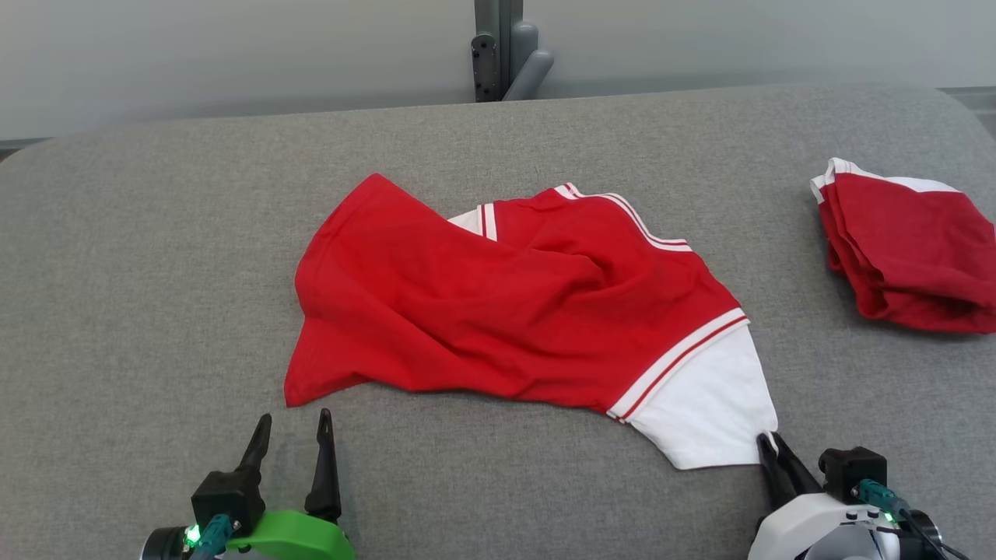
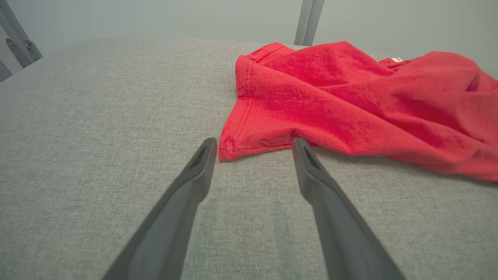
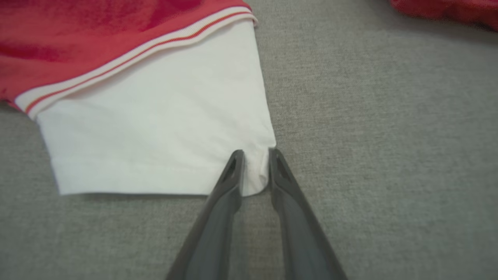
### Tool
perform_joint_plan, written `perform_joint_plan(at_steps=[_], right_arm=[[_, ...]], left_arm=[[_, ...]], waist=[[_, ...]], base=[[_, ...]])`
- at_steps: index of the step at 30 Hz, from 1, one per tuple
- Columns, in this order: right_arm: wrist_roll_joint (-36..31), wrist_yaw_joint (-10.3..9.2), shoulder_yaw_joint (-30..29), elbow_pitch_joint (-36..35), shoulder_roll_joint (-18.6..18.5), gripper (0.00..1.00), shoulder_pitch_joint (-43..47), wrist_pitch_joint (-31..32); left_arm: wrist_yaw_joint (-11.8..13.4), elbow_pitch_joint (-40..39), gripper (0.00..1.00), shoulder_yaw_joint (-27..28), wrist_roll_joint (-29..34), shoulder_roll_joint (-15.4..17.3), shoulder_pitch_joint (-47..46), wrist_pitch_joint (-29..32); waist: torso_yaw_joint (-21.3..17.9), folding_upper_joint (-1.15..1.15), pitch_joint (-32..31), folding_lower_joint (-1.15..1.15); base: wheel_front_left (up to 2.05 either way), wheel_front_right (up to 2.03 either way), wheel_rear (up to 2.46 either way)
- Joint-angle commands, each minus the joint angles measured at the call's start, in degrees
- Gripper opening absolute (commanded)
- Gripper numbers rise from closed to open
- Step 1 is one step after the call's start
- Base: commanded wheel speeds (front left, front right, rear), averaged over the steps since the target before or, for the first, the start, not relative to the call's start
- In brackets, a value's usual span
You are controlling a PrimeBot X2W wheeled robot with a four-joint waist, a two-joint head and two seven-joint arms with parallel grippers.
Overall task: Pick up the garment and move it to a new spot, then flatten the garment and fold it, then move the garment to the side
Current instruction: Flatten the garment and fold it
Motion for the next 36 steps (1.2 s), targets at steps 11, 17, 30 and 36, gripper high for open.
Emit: perform_joint_plan(at_steps=[11, 17, 30, 36], right_arm=[[1.01, -0.13, -1.96, -0.95, -3.78, 0.0, 1.53, 0.64], [1.13, -0.14, -2.1, -1.46, -4.54, 0.0, 1.34, 0.65], [0.78, -0.13, -1.49, -3.34, -4.37, 0.0, -0.14, 0.65], [1.63, -0.08, -2.23, -5.29, -4.11, 0.0, 0.44, 0.49]], left_arm=[[-0.89, 2.01, 1.0, 2.48, -2.95, 0.25, -3.51, 0.03], [-2.27, 5.59, 1.0, 2.74, -4.01, 0.24, -5.08, 0.03], [-3.37, 10.39, 0.48, 1.41, -5.21, 0.24, -6.94, 0.07], [-4.04, 9.38, 0.0, 0.72, -5.07, 0.26, -5.09, 0.05]], waist=[[-2.24, 0.49, 2.24, 0.0], [-4.01, 0.49, 3.68, 0.0], [-6.56, 0.49, 5.07, 0.0], [-5.69, 0.49, 3.08, 0.0]], base=[[0.0, 0.0, 0.0], [0.0, 0.0, 0.0], [0.0, 0.0, 0.0], [0.0, 0.0, 0.0]])
